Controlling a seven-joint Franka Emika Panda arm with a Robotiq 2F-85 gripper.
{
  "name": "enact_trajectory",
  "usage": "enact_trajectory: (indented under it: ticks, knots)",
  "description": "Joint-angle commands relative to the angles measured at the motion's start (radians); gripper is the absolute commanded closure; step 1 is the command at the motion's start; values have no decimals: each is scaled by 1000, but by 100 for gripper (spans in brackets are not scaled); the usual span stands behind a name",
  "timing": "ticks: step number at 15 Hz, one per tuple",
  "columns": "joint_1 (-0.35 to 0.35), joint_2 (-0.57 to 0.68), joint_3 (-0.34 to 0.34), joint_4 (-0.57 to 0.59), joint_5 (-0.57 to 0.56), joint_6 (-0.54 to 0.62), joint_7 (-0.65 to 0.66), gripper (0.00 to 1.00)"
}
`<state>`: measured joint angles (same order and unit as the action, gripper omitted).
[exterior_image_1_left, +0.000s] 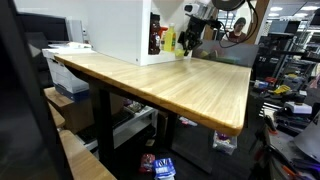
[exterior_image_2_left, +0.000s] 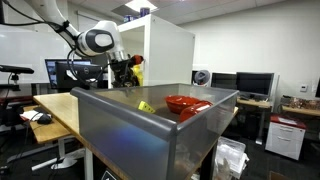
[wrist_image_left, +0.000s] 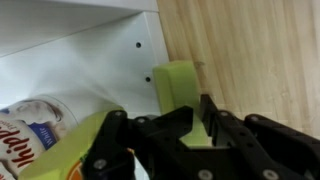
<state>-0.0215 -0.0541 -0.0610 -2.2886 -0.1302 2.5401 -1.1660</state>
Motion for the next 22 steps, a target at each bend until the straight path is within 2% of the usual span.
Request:
enact_trajectory:
  ticks: [1,7,13,17,18,22]
  knots:
    - [-2,12,6,-17,-36,37,-2,99]
    - [-1,11,12,-19,-67,11,5,100]
    - [16,-8,34,6,-23,-257,-20,100]
    - [28,-25,42,20,-29,-306,-2,100]
    - [30,-35,42,20,-34,-295,1,74]
    - [26,-51,42,-3,-58,-177,27,55]
